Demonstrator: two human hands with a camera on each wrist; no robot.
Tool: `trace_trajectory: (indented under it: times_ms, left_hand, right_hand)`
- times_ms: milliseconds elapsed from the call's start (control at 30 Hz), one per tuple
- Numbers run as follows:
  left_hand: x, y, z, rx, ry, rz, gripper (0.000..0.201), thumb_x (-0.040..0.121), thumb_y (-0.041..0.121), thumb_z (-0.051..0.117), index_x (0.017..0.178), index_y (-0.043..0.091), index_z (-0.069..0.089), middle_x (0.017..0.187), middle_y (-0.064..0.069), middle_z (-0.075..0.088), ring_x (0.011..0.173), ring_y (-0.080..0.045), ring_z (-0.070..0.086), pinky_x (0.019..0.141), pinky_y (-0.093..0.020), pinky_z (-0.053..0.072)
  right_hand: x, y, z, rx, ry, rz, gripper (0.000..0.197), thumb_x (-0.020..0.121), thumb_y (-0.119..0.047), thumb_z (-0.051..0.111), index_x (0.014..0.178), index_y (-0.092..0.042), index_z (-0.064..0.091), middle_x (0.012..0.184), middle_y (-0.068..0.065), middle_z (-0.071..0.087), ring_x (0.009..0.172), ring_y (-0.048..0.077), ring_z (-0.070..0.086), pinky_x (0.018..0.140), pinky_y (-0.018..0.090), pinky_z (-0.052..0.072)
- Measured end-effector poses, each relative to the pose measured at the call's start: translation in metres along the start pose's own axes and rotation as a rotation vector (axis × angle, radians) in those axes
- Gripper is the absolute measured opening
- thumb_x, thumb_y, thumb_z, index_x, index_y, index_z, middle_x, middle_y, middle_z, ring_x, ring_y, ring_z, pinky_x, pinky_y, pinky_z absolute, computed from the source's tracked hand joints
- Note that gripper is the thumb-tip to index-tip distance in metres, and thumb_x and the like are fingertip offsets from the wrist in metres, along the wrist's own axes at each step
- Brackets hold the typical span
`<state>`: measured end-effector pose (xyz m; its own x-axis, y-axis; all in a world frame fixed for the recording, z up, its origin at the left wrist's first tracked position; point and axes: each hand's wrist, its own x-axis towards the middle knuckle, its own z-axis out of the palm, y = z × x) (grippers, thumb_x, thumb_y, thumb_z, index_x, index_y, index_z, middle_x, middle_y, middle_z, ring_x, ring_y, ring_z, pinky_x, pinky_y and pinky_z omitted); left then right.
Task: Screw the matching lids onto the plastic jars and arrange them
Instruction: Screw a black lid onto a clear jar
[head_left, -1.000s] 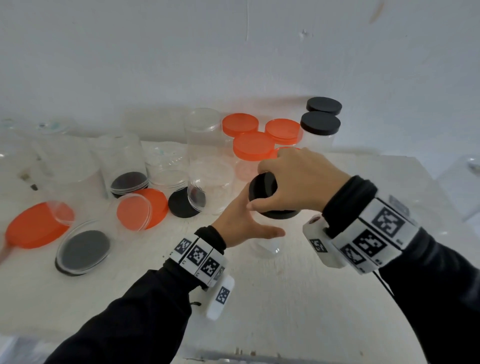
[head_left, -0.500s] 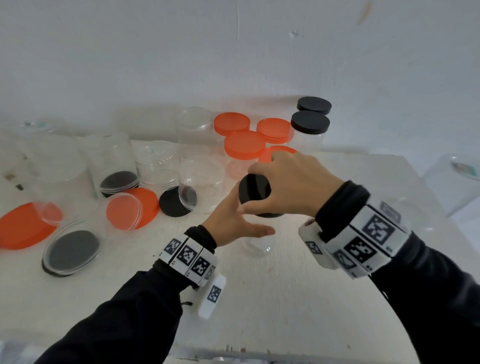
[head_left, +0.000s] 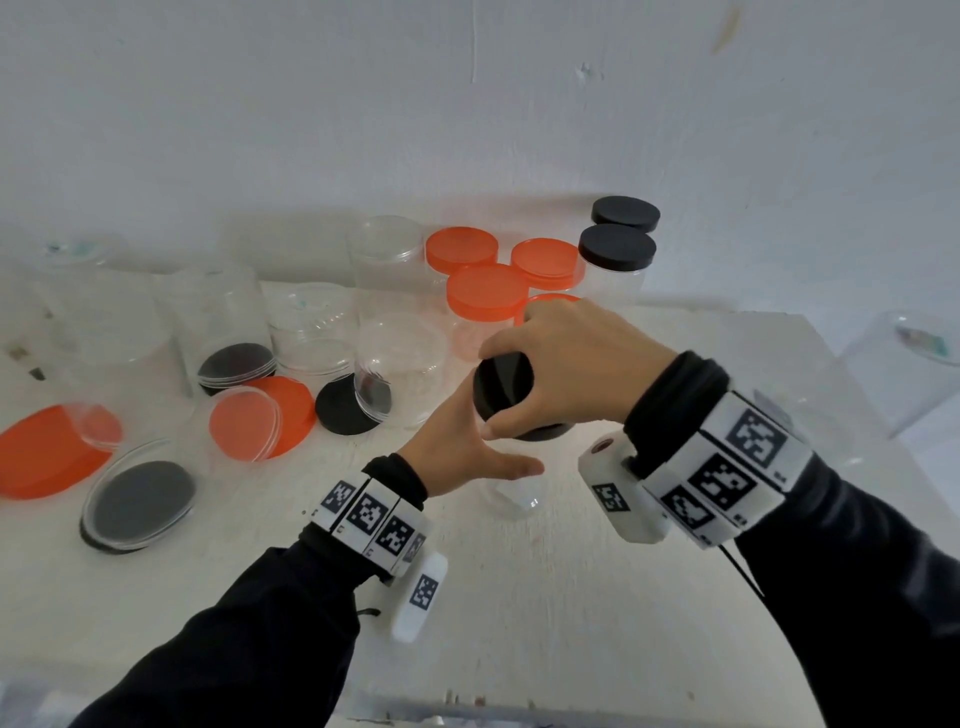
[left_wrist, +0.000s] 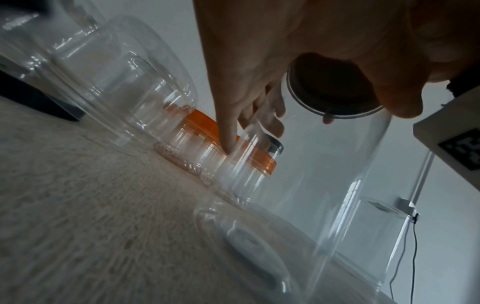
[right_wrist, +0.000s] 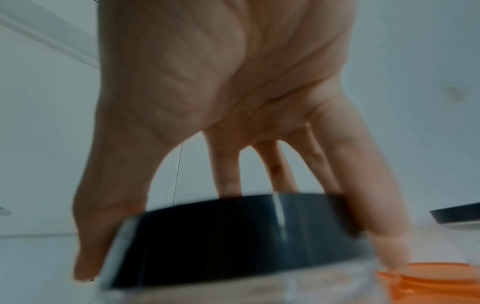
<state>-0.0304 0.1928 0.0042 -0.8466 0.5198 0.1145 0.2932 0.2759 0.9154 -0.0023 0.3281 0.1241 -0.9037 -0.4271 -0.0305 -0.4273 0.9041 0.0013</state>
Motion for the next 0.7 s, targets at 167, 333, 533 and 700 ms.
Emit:
trace_trajectory:
  times_ms: [167, 333, 533, 700]
  left_hand:
    - [0.000, 0.001, -0.005, 0.007, -0.045, -0.024, 0.090, 0.059, 0.027, 0.086, 0.132, 0.024, 0.034, 0.116, 0.017, 0.052, 0.109, 0.005, 0.048, 0.084, -0.005, 0.039]
    - [-0.001, 0.003, 0.001, -0.027, -0.004, 0.003, 0.089, 0.053, 0.032, 0.084, 0.128, 0.025, 0.037, 0.113, 0.017, 0.054, 0.105, 0.008, 0.051, 0.082, -0.007, 0.041]
    - [-0.001, 0.002, 0.004, -0.074, 0.007, 0.023, 0.091, 0.052, 0.036, 0.081, 0.131, 0.019, 0.039, 0.116, 0.010, 0.057, 0.106, 0.000, 0.055, 0.081, -0.015, 0.046]
    - [-0.002, 0.002, 0.004, -0.077, 0.008, 0.014, 0.091, 0.053, 0.034, 0.083, 0.131, 0.021, 0.038, 0.116, 0.012, 0.057, 0.107, 0.001, 0.055, 0.082, -0.017, 0.047]
  right_hand:
    - [-0.006, 0.013, 0.001, 0.136, -0.172, -0.056, 0.070, 0.076, -0.061, 0.060, 0.138, -0.040, 0.035, 0.116, -0.007, 0.044, 0.104, 0.012, 0.045, 0.086, 0.026, 0.044]
    - [-0.011, 0.014, 0.018, 0.255, -0.028, -0.034, 0.063, 0.074, -0.056, 0.062, 0.132, -0.041, 0.044, 0.116, -0.006, 0.046, 0.101, 0.013, 0.048, 0.085, 0.028, 0.047]
    - [-0.015, 0.009, 0.031, 0.225, 0.072, 0.037, 0.061, 0.077, -0.053, 0.060, 0.134, -0.040, 0.043, 0.123, -0.006, 0.043, 0.106, 0.015, 0.043, 0.078, 0.025, 0.040]
    - [-0.016, 0.011, 0.030, 0.222, 0.055, 0.048, 0.060, 0.078, -0.056, 0.059, 0.134, -0.043, 0.041, 0.124, -0.009, 0.039, 0.109, 0.014, 0.039, 0.076, 0.024, 0.036]
